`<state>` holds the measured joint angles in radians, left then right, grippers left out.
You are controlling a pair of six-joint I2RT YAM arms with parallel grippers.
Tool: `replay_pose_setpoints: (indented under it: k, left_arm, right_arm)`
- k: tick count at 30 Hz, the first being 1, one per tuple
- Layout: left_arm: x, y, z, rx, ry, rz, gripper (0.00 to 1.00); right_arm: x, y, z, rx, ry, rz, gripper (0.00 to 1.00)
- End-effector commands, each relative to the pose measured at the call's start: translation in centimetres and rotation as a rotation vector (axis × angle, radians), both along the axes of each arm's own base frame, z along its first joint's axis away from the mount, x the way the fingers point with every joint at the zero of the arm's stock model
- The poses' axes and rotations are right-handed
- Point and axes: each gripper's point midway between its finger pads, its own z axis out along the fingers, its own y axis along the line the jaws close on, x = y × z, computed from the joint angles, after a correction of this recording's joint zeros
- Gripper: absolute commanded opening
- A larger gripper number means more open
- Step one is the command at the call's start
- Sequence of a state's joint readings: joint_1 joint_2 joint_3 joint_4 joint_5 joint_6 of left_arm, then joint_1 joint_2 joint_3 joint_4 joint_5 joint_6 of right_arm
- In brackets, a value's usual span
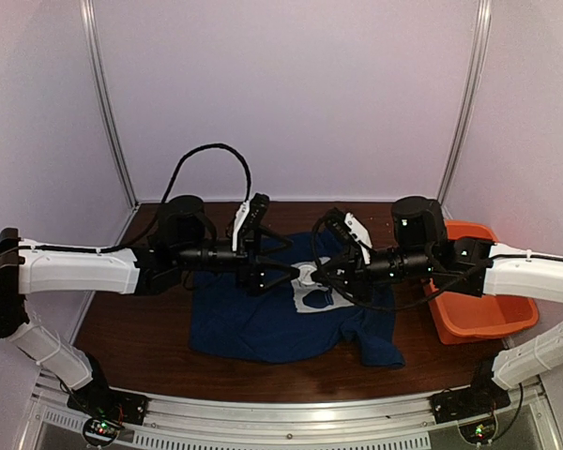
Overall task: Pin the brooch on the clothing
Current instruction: Pass from the right arm to the left
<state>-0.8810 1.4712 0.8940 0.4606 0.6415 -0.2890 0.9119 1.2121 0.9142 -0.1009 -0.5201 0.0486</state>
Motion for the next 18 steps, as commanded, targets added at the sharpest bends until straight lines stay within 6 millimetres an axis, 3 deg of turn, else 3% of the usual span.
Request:
replay_pose_setpoints:
  k: [1,18]
  left_arm:
    - [0.71,-0.38,0.74,-0.016,-0.017,0.031,0.98]
    - [0.04,-0.75,0.55,0.000,-0.031,-0.009,0.98]
  right_arm:
    - [0.10,0.06,1.12,0.009,-0.022,0.006,0.00]
    - [-0.16,0.34,1.43,0.025,-0.009,0.024,0.00]
